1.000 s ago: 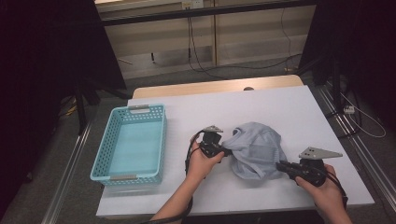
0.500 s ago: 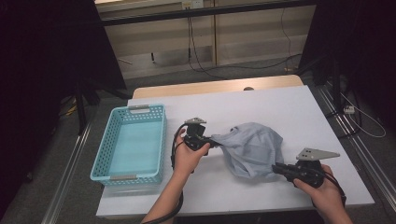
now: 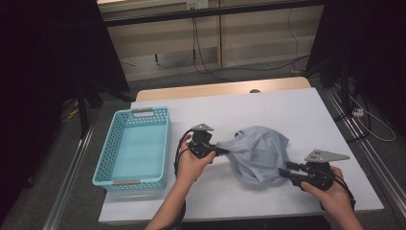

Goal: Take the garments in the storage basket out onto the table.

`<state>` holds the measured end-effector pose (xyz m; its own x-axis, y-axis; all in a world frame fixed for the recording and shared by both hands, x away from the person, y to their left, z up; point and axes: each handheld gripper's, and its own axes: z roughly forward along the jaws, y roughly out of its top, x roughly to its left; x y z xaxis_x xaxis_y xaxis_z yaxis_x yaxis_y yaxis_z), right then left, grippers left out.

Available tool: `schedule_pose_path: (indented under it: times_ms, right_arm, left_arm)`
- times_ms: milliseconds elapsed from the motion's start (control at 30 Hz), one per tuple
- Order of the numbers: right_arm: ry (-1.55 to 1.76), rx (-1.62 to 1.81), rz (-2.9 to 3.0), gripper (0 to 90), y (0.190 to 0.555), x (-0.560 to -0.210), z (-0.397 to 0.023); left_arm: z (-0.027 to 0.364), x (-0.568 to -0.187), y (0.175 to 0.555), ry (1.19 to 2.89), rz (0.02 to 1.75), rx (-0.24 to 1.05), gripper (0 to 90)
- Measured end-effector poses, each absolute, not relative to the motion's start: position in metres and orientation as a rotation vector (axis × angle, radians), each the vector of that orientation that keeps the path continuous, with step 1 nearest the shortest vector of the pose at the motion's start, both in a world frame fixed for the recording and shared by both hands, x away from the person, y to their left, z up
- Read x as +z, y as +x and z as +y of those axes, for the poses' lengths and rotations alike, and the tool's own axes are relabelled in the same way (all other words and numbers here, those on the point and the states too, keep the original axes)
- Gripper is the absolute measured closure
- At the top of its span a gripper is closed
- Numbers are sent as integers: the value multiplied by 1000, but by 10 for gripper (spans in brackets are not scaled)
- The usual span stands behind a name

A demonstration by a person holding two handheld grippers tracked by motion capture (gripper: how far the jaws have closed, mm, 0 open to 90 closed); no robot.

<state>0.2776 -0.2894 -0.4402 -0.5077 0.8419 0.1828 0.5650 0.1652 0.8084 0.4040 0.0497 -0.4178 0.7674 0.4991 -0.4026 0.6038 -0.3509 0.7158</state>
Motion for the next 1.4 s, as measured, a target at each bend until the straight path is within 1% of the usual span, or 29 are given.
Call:
schedule_pose_path:
  times_ms: [100, 300, 400, 433, 467, 500, 533, 667, 833, 867, 933, 1000, 1033, 1067, 1133, 1167, 1300, 1400]
  right_arm:
    - [1342, 1312, 2069, 414, 284, -431, -290]
    - [1328, 1292, 2018, 378, 303, -418, -281]
    - [1330, 1281, 2007, 348, 319, -409, -271]
    - [1329, 1281, 2001, 312, 326, -407, -268]
    - [1343, 1272, 1993, 257, 334, -404, -264]
    - [1366, 1264, 1981, 249, 341, -401, -260]
    - [1367, 1261, 1989, 270, 348, -399, -255]
    - [1311, 1231, 2039, 271, 372, -390, -231]
    - [1194, 1181, 2118, 273, 389, -389, -206]
    - [1190, 1195, 2136, 294, 390, -390, -202]
    - [1208, 1227, 2198, 449, 392, -395, -196]
    - [1192, 1186, 2259, 561, 391, -402, -191]
    - [1192, 1183, 2260, 636, 390, -406, -189]
    - [1187, 1185, 2268, 743, 389, -408, -189]
    - [1196, 1202, 2267, 842, 387, -409, -192]
    - [1197, 1213, 2254, 877, 387, -408, -194]
    - [1202, 1237, 2201, 885, 386, -398, -201]
    - [1200, 1291, 2140, 886, 385, -383, -207]
  left_arm:
    - [50, -418, 402, 2022, 823, -140, 882]
    - [50, -419, 397, 2034, 812, -140, 882]
    - [50, -419, 396, 2036, 813, -136, 881]
    - [50, -419, 395, 2038, 812, -134, 881]
    - [50, -418, 395, 2045, 811, -130, 881]
    - [50, -418, 394, 2041, 810, -129, 882]
    - [50, -418, 393, 2046, 804, -128, 881]
    - [51, -417, 391, 2058, 800, -123, 881]
    - [53, -417, 389, 2064, 792, -130, 881]
    - [52, -416, 388, 2063, 790, -132, 881]
    - [52, -415, 387, 2064, 786, -134, 881]
    - [53, -415, 386, 2074, 783, -135, 880]
    - [53, -414, 386, 2074, 783, -134, 880]
    - [54, -414, 386, 2070, 784, -137, 880]
    - [55, -412, 386, 2069, 787, -145, 880]
    - [56, -410, 386, 2070, 786, -143, 880]
    - [61, -400, 388, 2044, 780, -113, 880]
    - [71, -388, 391, 2008, 790, -70, 880]
